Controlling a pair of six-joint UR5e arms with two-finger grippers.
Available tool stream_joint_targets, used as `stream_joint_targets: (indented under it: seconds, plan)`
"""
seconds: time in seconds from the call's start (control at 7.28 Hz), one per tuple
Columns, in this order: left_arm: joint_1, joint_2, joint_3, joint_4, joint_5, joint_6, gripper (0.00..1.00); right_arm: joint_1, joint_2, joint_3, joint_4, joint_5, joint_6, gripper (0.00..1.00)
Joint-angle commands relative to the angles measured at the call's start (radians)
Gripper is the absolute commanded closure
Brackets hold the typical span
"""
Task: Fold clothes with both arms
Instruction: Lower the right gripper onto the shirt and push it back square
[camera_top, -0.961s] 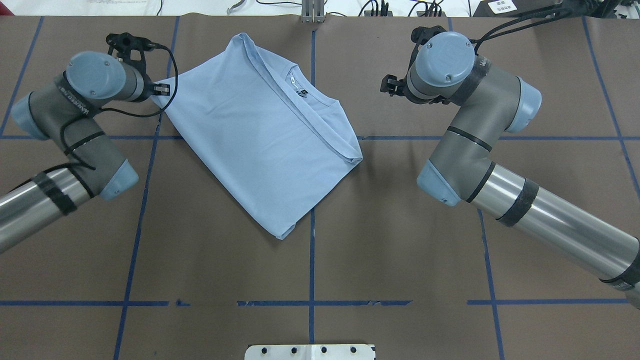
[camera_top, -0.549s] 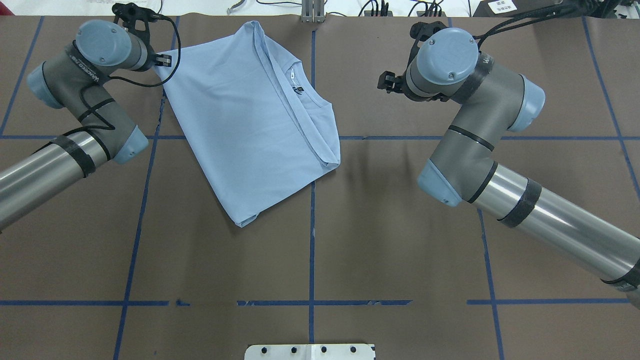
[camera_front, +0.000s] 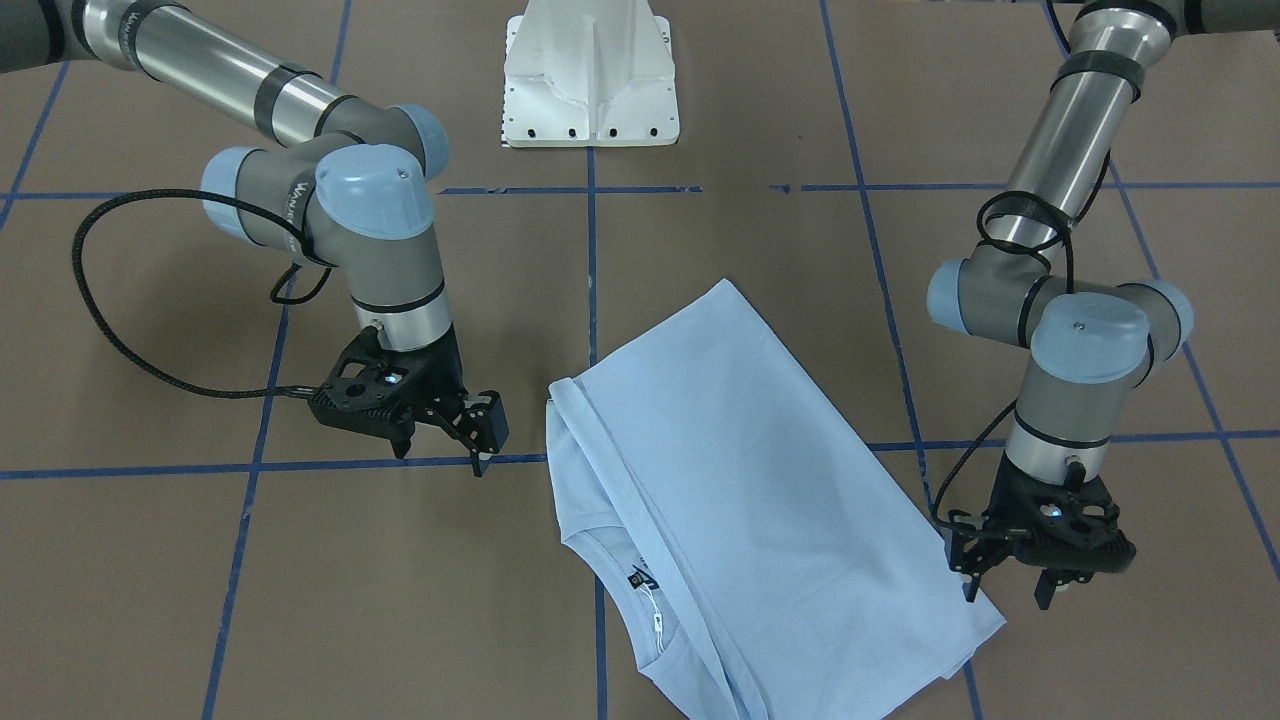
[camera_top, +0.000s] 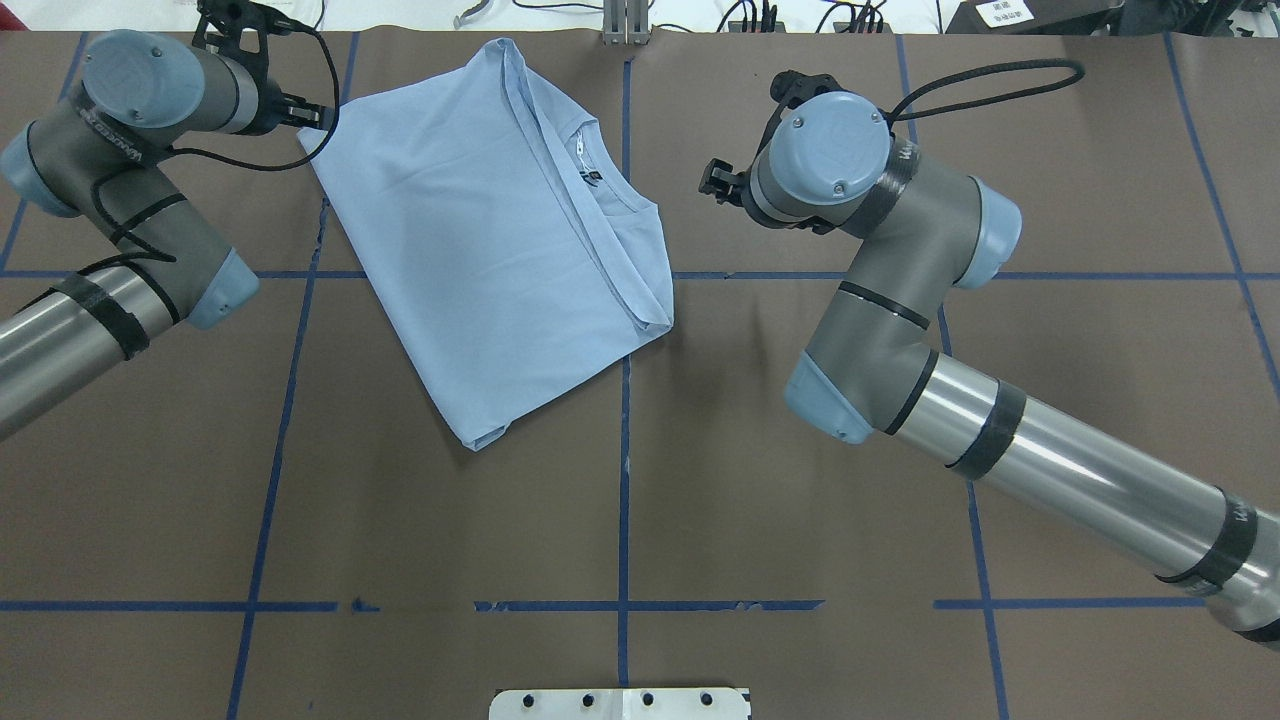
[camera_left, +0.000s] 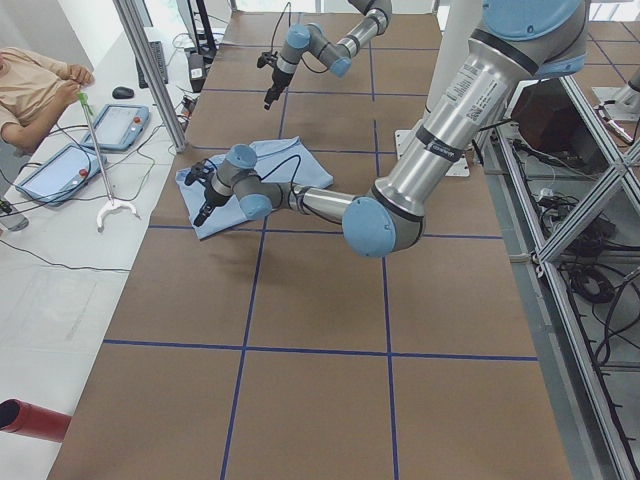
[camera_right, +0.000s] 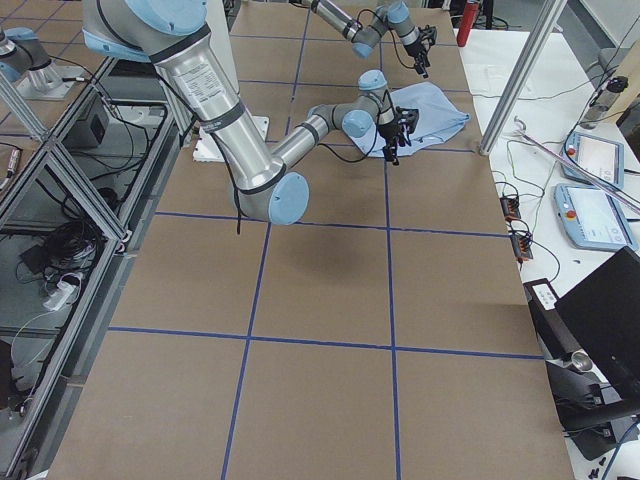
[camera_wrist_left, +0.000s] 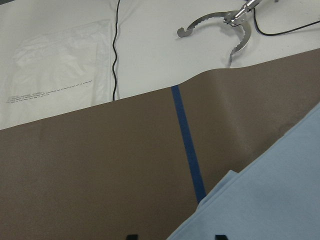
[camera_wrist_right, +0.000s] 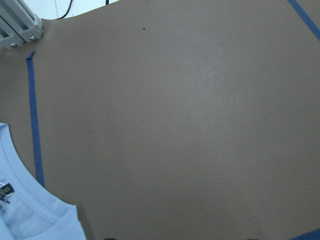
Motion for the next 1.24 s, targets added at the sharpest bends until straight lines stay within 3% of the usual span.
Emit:
stream_joint_targets:
  seconds: [0.0,0.27,0.82,0.96,1.1]
  plan:
    - [0.001,0.017,-0.031,-0.005,-0.014,-0.004,0.00,-0.055,0.122,-0.162,0.007,-0.025,0.128,0.29]
    - [-0.001,0.017,-0.031,-0.005,-0.016,-0.006,0.00,-0.106,0.181,-0.261,0.005,-0.065,0.136,0.29]
    - [0.001,0.027,-0.030,-0.005,-0.016,-0.016,0.00,-0.141,0.189,-0.287,0.004,-0.095,0.124,0.39]
    - [0.002,0.027,-0.030,-0.006,-0.014,-0.017,0.00,-0.140,0.189,-0.287,0.004,-0.096,0.124,0.45]
    - [0.002,0.027,-0.031,-0.006,-0.014,-0.017,0.00,-0.140,0.190,-0.287,0.004,-0.097,0.124,0.73]
